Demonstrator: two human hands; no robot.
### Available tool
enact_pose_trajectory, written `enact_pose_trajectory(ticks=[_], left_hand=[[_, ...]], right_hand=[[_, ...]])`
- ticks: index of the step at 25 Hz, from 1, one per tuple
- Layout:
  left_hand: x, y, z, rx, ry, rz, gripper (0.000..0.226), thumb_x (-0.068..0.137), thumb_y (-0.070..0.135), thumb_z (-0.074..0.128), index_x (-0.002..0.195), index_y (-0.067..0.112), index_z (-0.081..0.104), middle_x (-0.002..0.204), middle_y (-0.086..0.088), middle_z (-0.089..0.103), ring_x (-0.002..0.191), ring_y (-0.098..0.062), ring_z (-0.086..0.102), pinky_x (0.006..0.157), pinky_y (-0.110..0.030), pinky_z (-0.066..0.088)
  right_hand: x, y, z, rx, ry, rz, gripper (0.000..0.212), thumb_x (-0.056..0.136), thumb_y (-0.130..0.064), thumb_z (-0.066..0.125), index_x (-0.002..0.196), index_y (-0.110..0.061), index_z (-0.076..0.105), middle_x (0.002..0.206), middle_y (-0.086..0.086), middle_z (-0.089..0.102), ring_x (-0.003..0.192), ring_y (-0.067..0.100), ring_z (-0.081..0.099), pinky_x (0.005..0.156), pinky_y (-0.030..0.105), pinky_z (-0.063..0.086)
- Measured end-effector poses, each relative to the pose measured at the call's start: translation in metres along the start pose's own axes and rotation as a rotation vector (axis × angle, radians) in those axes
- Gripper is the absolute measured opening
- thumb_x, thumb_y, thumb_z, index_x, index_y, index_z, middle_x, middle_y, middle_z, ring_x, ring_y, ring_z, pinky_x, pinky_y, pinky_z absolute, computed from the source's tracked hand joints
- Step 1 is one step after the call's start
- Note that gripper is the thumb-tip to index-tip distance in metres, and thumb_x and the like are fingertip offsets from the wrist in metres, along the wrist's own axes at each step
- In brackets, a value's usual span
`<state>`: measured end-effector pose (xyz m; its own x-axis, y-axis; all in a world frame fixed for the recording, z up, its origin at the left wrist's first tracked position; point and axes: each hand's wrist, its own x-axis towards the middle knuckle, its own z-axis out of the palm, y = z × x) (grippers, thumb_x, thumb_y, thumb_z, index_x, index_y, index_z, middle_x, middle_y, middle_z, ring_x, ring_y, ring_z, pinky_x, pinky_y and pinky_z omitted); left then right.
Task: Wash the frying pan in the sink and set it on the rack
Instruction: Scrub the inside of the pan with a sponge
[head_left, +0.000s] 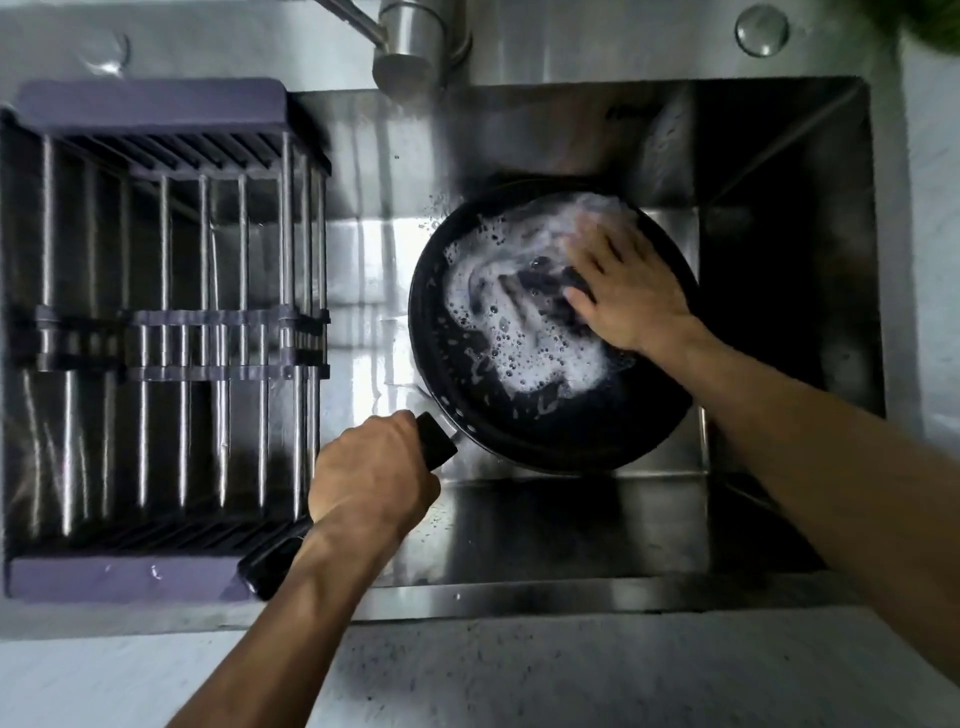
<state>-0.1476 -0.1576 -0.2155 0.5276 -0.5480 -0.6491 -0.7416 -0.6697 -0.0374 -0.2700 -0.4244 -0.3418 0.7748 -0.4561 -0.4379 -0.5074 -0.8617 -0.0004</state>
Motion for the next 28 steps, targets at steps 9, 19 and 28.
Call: enact_pose_trajectory(ticks=[9, 19, 28], left_hand=[[-0.004, 0.003, 0.0, -0.008, 0.052, -0.084, 0.026, 0.079, 0.022, 0.06, 0.104, 0.019, 0.056, 0.084, -0.003, 0.063, 0.065, -0.021, 0.047, 0.058, -0.029, 0.039], [-0.01, 0.01, -0.002, 0.05, 0.094, -0.082, 0.031, 0.08, 0.029, 0.064, 0.106, 0.016, 0.055, 0.087, -0.005, 0.064, 0.065, -0.022, 0.042, 0.058, -0.03, 0.034], [-0.005, 0.008, 0.0, 0.03, 0.08, -0.079, 0.028, 0.078, 0.021, 0.061, 0.106, 0.016, 0.057, 0.09, -0.006, 0.064, 0.076, -0.027, 0.059, 0.06, -0.03, 0.035]], right_hand=[[-0.069, -0.024, 0.012, 0.098, -0.258, 0.145, 0.076, 0.097, -0.065, 0.009, 0.158, -0.022, 0.0, 0.166, 0.007, -0.013, 0.151, 0.033, -0.012, 0.121, 0.046, -0.006], [-0.122, -0.055, 0.007, 0.37, -0.51, -0.023, 0.079, 0.089, -0.079, 0.007, 0.157, -0.038, 0.011, 0.167, -0.002, -0.005, 0.153, 0.023, -0.007, 0.123, 0.043, -0.003], [-0.119, -0.048, -0.013, 0.44, -0.44, -0.024, 0.073, 0.088, -0.08, 0.007, 0.139, -0.043, 0.045, 0.145, -0.005, 0.035, 0.137, 0.022, 0.038, 0.104, 0.037, 0.036]])
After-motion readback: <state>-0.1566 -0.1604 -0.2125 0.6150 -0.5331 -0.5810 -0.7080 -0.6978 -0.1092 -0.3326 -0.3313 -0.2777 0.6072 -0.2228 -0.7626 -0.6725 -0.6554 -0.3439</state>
